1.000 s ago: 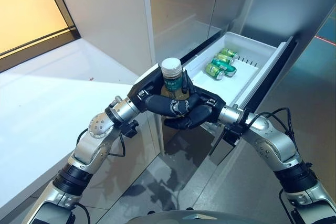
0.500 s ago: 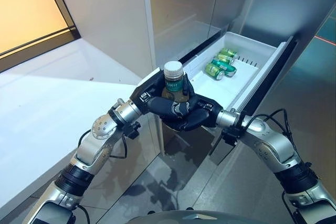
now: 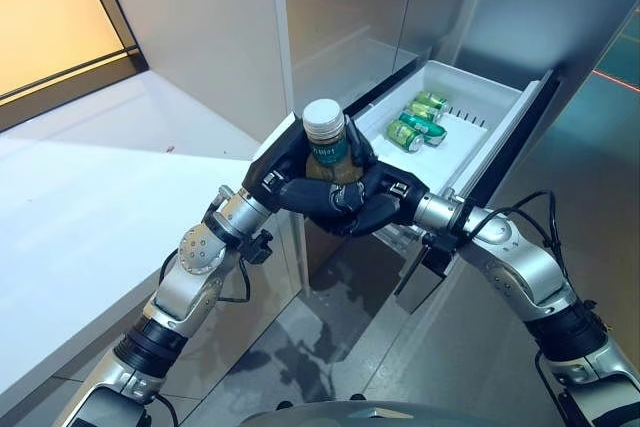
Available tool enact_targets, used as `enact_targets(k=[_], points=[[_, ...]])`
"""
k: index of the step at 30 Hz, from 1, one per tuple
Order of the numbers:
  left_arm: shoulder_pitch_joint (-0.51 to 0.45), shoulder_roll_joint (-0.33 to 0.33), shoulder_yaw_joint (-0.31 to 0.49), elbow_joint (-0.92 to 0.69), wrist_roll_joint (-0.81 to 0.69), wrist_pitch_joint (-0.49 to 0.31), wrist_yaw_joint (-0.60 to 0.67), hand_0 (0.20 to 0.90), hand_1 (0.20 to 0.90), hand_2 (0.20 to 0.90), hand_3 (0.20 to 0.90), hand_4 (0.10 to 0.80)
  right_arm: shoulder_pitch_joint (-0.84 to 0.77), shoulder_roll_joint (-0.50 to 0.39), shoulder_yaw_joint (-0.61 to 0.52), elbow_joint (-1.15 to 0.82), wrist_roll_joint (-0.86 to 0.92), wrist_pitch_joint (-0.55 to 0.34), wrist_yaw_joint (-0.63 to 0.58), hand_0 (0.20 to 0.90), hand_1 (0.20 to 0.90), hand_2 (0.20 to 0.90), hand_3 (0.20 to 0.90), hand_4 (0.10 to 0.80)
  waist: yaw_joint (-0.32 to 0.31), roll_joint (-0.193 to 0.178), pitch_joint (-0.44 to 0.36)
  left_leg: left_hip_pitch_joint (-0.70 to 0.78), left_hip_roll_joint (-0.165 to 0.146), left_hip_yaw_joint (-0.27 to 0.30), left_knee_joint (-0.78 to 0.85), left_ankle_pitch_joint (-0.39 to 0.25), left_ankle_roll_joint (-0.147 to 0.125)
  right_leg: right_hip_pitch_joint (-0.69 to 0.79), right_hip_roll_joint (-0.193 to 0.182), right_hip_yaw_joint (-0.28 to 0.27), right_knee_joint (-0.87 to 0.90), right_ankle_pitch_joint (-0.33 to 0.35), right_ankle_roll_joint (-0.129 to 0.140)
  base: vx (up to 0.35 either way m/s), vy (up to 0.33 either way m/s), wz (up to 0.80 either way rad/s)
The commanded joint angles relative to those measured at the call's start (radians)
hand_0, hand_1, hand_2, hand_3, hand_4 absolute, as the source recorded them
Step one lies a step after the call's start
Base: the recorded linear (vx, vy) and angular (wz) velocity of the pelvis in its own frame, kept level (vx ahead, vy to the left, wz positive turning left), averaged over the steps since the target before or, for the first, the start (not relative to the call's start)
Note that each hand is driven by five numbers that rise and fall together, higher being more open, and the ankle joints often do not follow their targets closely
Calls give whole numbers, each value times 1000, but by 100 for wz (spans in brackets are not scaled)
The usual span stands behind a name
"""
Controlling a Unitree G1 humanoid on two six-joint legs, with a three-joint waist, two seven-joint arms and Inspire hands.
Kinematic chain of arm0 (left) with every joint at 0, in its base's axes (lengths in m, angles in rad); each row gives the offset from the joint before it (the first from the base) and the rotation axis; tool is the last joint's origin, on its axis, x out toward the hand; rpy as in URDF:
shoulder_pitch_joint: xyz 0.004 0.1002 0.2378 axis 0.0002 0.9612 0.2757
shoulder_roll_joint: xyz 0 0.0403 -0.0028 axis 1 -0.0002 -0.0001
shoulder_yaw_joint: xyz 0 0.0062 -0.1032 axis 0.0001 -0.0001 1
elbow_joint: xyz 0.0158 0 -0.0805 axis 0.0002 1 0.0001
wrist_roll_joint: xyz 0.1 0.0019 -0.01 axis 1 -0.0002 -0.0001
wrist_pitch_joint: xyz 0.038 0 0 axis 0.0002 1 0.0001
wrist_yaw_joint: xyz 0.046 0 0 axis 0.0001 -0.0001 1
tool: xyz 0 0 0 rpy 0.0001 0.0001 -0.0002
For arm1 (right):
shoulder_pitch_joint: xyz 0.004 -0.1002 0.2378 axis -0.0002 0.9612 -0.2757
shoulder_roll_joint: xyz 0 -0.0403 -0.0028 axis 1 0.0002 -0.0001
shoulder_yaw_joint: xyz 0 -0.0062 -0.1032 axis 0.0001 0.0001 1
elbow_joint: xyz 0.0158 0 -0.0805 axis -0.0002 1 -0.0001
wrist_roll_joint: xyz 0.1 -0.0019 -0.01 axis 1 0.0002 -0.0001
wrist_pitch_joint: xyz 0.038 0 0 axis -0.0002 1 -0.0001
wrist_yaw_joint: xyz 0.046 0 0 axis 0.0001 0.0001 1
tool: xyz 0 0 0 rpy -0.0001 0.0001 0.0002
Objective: Put drinks into fridge and close the fridge
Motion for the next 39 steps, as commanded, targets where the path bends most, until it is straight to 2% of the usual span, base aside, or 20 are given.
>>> enact_targets(k=[1,7,14,17,21,25,29,32,36,39], points=[[-196,-39,59,-116,23,-199,35,900,900,900,900,800,-150,19,-117,-35,-101,-149,-156,300,300,300,200,100,-5,-15,-77,-4,-19,16,4,-80,30,-19,-27,31,72,-45,77,0,0,0],[-182,-64,81,-108,48,-179,70,900,900,900,900,800,-248,-66,-199,-5,-284,-164,-292,300,300,300,200,100,-1,-18,-79,-11,-19,8,9,-82,30,-24,-22,32,81,-51,72,-13,0,0],[-158,-83,71,-82,0,-106,62,900,900,900,900,800,-311,-191,-248,78,-497,-211,-449,300,300,300,200,100,6,-22,-78,-14,-17,-5,11,-83,30,-24,-20,28,91,-59,67,14,0,2],[-128,-105,65,-66,-60,-50,34,900,900,900,900,800,-341,-234,-253,123,-558,-209,-503,300,300,300,200,100,16,-24,-76,-17,-18,-14,15,-83,31,-25,-23,21,99,-63,65,27,7,4],[-62,-118,45,-39,-210,73,-53,900,900,900,900,800,-368,-281,-244,202,-592,-193,-552,300,300,300,200,100,41,-30,-69,-20,-21,-31,21,-84,32,-19,-28,4,107,-69,63,41,2,4],[36,-131,-7,7,-415,264,-154,900,900,900,900,800,-414,-351,-205,335,-627,-195,-603,300,300,300,200,100,71,-37,-66,-27,-24,-46,24,-79,31,-14,-36,-25,110,-72,63,44,4,13],[139,-121,-67,75,-491,418,-235,900,900,900,900,800,-491,-422,-140,494,-573,-186,-604,300,300,300,200,100,103,-41,-63,-35,-26,-57,23,-70,25,-10,-43,-56,105,-69,65,67,12,15],[206,-107,-95,128,-516,489,-255,900,900,900,900,800,-537,-455,-90,607,-552,-205,-598,300,300,300,200,100,123,-40,-60,-39,-28,-65,19,-63,22,-6,-47,-74,97,-66,67,78,17,16],[294,-70,-133,234,-459,527,-281,900,900,900,900,800,-601,-496,-17,770,-537,-227,-589,300,300,300,200,100,158,-36,-48,-65,-28,-79,18,-49,16,-15,-52,-97,84,-59,70,64,7,21],[310,-41,-155,382,-356,470,-303,900,900,900,900,800,-686,-518,64,878,-519,-195,-563,300,300,300,200,100,185,-35,-20,-121,-30,-93,26,-33,14,-54,-54,-105,78,-47,72,-50,-20,24]])
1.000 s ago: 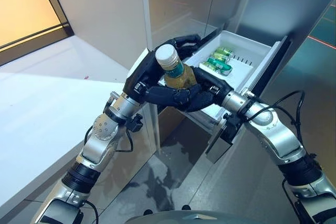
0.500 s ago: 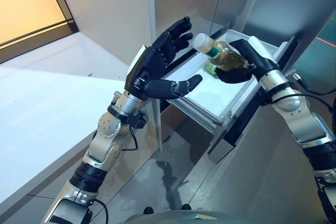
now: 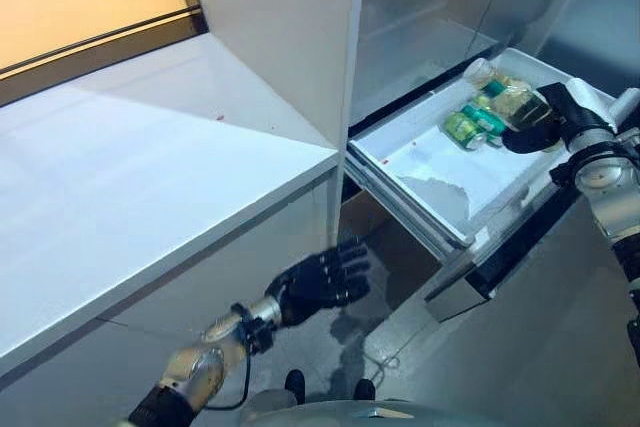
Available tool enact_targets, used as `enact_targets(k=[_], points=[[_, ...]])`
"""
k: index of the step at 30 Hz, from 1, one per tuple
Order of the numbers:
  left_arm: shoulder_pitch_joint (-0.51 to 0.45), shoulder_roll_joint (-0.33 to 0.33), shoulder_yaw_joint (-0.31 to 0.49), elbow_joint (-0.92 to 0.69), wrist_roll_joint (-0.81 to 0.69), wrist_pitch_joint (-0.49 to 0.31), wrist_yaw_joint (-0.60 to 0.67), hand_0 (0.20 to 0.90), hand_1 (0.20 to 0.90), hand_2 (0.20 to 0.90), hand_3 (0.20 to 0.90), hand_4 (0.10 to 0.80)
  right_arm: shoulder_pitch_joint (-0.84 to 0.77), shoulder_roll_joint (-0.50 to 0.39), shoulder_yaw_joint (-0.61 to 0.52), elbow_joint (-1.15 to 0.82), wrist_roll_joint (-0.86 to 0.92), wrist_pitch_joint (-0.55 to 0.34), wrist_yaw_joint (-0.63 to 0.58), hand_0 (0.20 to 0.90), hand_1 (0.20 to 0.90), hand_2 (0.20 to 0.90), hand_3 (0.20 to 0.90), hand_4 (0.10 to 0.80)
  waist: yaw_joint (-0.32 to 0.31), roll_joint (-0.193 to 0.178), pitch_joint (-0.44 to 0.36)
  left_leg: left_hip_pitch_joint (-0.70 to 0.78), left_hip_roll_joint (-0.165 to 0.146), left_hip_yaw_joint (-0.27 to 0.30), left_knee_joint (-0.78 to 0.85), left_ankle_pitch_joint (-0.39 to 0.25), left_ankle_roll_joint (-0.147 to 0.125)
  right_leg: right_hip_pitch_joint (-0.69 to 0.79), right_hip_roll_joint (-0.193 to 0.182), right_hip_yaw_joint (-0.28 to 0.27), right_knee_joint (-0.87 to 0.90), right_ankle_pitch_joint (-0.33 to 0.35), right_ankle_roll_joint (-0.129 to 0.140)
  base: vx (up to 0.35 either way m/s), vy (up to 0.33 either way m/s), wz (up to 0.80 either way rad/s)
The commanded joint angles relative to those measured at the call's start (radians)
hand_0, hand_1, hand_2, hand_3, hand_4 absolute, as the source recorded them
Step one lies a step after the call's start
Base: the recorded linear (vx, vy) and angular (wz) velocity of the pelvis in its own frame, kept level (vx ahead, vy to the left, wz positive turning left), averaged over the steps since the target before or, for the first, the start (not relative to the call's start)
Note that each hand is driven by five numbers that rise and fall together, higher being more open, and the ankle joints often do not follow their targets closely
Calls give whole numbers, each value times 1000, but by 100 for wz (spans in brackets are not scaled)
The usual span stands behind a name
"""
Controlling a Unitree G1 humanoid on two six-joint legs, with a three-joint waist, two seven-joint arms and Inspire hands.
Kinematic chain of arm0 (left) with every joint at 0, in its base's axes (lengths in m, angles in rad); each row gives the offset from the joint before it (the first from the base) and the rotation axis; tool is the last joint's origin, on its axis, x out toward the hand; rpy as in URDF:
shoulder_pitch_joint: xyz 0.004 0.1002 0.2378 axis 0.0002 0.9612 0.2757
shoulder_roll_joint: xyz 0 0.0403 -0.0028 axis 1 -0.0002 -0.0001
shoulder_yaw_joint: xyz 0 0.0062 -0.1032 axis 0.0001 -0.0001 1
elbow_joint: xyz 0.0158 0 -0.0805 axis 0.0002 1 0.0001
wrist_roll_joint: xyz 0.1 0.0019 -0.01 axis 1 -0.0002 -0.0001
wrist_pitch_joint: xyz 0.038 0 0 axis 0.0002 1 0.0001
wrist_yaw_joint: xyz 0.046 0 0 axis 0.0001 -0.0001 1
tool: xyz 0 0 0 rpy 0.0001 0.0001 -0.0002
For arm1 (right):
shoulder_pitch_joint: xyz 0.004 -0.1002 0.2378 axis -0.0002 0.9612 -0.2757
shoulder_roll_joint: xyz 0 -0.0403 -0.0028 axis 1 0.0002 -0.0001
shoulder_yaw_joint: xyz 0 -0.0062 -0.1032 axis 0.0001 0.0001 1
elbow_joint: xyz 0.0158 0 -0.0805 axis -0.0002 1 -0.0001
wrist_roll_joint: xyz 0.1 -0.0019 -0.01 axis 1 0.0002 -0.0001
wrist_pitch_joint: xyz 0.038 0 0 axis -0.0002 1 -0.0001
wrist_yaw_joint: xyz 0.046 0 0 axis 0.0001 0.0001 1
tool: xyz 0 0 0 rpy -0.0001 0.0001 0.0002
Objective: Put drinks into fridge and close the fridge
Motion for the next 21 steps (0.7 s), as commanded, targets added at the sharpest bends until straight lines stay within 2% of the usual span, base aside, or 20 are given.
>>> enact_targets(k=[1,2,6,8,11,15,21], points=[[-29,41,-65,15,53,-108,-70,900,900,900,900,800,-329,-145,71,-1,41,-65,-68,300,300,300,200,100,64,-59,-76,-72,-11,29,27,-53,7,-57,-37,13,84,-37,60,-99,-31,15],[-35,39,-63,44,69,-115,-71,900,900,900,900,800,-348,-146,90,16,41,-58,-62,300,300,300,200,100,66,-58,-70,-85,-11,27,30,-52,7,-69,-37,12,86,-37,60,-154,-51,16],[-77,55,-54,230,213,-225,-39,900,900,900,900,800,-426,-126,173,129,82,45,-3,300,300,300,200,100,84,-71,10,-159,-4,17,41,-35,9,-135,-28,17,96,-24,54,-166,-121,22],[-104,61,-46,296,274,-245,11,900,900,900,900,800,-445,-106,191,167,120,101,24,300,300,300,200,100,89,-77,53,-187,1,13,49,-30,10,-162,-21,21,104,-18,50,-105,-142,11],[-128,57,-33,378,328,-273,57,900,900,900,900,800,-458,-82,195,221,127,132,43,300,300,300,200,100,95,-74,98,-217,3,9,59,-27,12,-190,-17,23,112,-11,48,-59,-78,14],[-158,45,7,477,371,-315,120,900,900,900,900,800,-466,-53,188,274,130,172,62,300,300,300,200,100,101,-59,164,-268,3,4,77,-21,12,-237,-17,27,119,2,48,-62,-39,7],[-179,46,67,508,359,-319,201,900,900,900,900,800,-463,-28,177,338,127,214,55,300,300,300,200,100,105,-27,241,-341,-7,6,120,-18,14,-302,-26,21,141,13,46,-65,7,2]])
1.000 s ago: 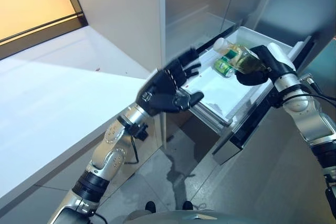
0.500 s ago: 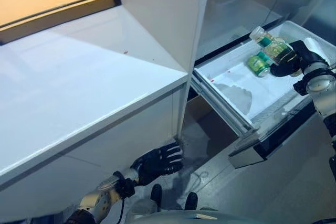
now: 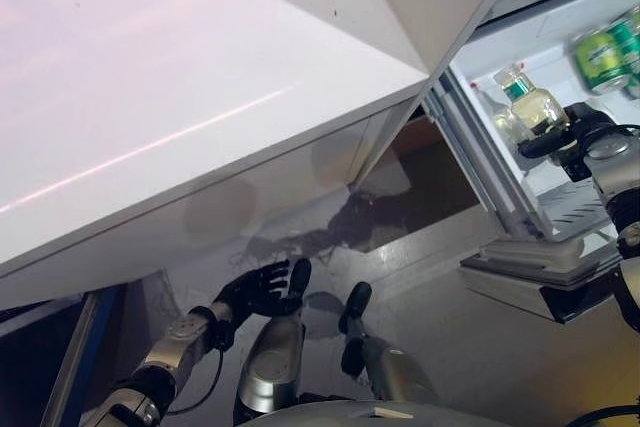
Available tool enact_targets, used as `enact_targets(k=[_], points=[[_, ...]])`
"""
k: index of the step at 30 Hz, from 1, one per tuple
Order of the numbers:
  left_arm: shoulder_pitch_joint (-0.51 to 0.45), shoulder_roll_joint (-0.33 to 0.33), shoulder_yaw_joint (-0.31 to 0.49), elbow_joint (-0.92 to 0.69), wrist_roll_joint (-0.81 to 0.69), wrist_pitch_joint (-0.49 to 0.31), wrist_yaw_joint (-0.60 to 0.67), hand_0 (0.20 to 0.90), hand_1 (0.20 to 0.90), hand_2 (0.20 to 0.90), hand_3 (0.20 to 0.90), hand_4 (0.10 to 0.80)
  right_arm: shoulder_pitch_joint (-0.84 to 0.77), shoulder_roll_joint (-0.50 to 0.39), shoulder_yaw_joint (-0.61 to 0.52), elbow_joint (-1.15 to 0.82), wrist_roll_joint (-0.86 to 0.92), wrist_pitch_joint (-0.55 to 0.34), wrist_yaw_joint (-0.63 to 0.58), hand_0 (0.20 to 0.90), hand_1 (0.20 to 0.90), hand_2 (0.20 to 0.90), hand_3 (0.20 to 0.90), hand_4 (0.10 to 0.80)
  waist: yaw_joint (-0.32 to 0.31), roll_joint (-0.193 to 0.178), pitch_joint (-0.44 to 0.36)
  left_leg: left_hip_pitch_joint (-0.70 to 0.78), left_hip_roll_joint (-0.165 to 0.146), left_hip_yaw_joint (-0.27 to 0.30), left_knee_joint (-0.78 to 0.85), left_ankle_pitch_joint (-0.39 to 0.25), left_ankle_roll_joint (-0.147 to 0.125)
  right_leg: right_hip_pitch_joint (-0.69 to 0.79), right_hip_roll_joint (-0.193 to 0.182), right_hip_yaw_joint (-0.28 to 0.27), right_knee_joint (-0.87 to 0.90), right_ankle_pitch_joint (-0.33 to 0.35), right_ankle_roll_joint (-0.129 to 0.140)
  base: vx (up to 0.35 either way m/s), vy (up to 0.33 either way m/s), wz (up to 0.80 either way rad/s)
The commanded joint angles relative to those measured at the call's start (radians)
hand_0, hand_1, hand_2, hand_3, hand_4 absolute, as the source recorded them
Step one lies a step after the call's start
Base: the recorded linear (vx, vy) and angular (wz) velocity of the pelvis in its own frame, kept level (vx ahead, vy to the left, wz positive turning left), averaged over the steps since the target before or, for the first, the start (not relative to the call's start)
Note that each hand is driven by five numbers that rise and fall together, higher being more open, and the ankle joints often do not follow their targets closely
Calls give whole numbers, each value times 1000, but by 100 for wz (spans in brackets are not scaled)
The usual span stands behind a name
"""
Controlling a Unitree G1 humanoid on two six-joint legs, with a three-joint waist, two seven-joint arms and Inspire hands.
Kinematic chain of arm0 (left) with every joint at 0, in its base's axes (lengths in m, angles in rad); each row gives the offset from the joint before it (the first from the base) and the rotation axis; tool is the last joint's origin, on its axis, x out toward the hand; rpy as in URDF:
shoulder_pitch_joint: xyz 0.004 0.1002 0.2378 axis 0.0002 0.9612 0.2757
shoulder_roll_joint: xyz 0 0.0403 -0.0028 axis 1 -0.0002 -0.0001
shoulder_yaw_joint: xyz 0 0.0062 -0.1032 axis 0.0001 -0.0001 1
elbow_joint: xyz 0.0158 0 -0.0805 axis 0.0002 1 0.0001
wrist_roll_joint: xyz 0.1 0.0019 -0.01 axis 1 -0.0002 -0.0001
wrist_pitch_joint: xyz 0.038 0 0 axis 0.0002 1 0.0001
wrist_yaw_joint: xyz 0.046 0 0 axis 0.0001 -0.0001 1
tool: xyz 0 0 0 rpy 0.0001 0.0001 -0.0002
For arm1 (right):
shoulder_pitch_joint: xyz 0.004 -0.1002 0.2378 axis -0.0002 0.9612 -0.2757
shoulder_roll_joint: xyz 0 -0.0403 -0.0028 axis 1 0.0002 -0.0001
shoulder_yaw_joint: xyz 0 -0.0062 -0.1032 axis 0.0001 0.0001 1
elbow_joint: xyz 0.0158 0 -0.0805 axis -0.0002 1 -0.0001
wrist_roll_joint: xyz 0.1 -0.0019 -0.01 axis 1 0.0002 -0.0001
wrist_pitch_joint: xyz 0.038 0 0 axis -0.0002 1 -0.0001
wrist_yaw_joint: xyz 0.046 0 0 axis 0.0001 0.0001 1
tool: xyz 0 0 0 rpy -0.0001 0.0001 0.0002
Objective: Put drinks into fridge and close the fridge
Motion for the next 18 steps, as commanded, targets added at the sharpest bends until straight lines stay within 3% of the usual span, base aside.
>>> enact_targets(k=[1,8,9,10,18], points=[[19,9,5,-14,1,-53,20,900,900,900,900,800,-162,-87,9,-3,-30,-6,-60,300,300,300,200,100,1,7,-29,-92,-15,62,90,-74,35,-96,-38,68,139,-19,74,-46,33,-2],[11,9,47,-6,-31,-27,42,900,900,900,900,800,-175,-86,27,39,-94,36,3,300,300,300,200,100,1,30,13,-122,-23,73,114,-73,36,-137,-45,63,172,-24,70,-34,34,-5],[11,11,53,-5,-33,-26,41,900,900,900,900,800,-176,-88,31,39,-102,47,21,571,571,571,516,416,0,31,17,-121,-24,73,115,-72,36,-139,-46,62,176,-25,69,-7,28,-8],[12,11,56,-5,-35,-26,39,900,900,900,900,800,-176,-89,32,40,-110,52,37,900,900,900,900,800,1,32,19,-121,-24,74,116,-73,36,-140,-47,61,179,-26,69,-5,24,-6],[17,15,68,-9,-35,-26,20,900,900,900,900,800,-190,-99,57,49,-112,58,166,900,900,900,900,800,2,29,13,-95,-24,80,103,-76,35,-126,-49,58,182,-32,67,2,1,-1]])
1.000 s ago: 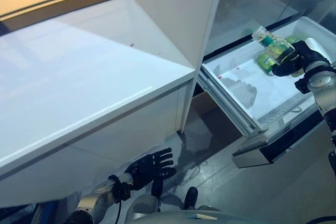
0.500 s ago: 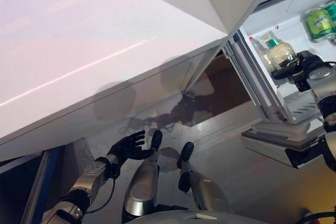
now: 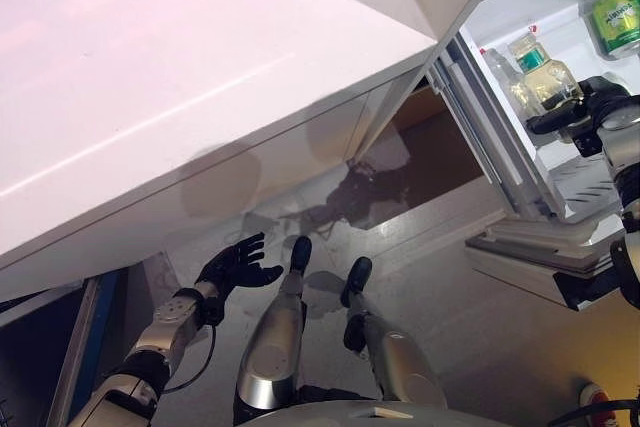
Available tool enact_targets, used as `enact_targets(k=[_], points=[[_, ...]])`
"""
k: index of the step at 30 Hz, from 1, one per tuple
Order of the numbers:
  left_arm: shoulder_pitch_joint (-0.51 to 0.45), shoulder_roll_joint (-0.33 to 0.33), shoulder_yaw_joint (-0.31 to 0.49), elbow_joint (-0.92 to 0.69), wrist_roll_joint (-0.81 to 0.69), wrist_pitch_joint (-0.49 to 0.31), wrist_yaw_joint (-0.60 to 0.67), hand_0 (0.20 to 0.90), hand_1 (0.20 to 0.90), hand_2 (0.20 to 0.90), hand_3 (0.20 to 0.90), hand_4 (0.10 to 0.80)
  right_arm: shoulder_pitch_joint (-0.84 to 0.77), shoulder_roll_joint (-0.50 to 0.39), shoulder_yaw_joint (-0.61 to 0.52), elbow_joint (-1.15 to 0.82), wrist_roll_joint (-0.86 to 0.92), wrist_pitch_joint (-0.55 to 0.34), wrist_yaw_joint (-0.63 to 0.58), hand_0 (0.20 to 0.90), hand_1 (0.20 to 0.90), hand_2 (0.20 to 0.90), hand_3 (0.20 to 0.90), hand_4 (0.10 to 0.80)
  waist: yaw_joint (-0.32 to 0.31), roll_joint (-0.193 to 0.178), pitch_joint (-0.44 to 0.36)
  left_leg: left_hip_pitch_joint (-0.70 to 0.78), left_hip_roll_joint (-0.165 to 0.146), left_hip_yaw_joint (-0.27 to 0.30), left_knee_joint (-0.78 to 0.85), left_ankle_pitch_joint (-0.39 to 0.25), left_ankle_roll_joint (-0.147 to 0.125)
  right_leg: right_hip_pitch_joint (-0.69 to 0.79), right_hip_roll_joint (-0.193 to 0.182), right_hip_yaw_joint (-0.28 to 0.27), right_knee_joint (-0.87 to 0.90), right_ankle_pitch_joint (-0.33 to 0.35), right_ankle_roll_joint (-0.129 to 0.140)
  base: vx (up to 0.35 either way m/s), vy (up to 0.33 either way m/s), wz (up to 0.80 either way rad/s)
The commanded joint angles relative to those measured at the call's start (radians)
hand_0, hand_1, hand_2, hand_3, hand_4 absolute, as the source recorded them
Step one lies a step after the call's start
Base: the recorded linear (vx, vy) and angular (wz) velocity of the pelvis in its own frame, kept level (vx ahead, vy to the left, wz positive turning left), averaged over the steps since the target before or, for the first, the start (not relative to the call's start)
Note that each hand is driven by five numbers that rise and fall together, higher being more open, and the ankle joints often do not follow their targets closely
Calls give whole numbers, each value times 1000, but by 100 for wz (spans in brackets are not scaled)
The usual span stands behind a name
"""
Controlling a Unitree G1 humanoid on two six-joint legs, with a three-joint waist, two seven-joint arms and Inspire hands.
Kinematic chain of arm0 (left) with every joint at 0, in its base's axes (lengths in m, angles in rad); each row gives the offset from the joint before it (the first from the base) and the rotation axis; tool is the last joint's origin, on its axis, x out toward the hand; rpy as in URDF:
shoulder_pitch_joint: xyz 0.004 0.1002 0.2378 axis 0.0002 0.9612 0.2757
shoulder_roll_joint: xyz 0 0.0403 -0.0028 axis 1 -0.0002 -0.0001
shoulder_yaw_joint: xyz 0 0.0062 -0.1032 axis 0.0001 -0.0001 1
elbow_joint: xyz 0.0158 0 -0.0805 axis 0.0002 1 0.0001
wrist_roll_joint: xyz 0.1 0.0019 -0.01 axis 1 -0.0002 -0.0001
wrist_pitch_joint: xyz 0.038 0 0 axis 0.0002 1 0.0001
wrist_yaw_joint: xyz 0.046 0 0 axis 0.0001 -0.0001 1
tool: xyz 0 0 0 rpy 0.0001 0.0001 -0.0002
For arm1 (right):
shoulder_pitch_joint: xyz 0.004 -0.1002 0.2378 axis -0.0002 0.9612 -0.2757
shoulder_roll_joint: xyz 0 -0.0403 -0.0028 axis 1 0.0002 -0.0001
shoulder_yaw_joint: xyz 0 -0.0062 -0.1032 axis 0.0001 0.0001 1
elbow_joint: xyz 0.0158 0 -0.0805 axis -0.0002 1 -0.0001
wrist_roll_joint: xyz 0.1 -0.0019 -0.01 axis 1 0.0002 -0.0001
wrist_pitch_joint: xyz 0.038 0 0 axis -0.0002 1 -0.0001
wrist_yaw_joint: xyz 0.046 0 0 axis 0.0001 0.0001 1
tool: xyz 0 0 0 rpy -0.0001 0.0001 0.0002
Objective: Put drinks into fridge and close the fridge
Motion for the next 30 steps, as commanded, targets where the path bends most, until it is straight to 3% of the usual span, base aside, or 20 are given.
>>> enact_targets(k=[1,15,19,24,30], points=[[62,11,5,-29,-16,-16,-27,900,900,900,900,800,-65,-101,88,-4,5,1,74,900,900,900,900,800,6,15,-34,-45,-22,58,67,-78,34,-69,-43,41,143,-35,68,16,13,-5],[136,-11,42,42,83,0,-17,900,900,900,900,800,3,-204,-8,-142,149,-142,64,900,900,900,900,800,-29,-29,-170,104,-17,92,1,-98,29,53,-44,59,100,-43,84,6,22,-3],[159,-26,65,77,114,20,-4,900,900,900,900,800,36,-242,-64,-251,273,-173,-22,900,900,900,900,800,-55,-43,-241,146,-17,109,-11,-105,29,90,-46,74,84,-42,93,31,43,-17],[176,-55,91,134,142,34,-5,900,900,900,900,800,157,-242,-269,-393,507,-235,-209,900,900,900,900,800,-83,-45,-331,201,-21,131,6,-143,37,137,-50,90,86,-60,99,68,35,-13],[182,-91,98,211,170,36,-15,900,900,900,900,800,361,-142,-534,-473,726,-342,-350,900,900,900,900,800,-107,-38,-404,262,-27,143,12,-180,43,192,-48,103,83,-82,99,96,15,-11]])
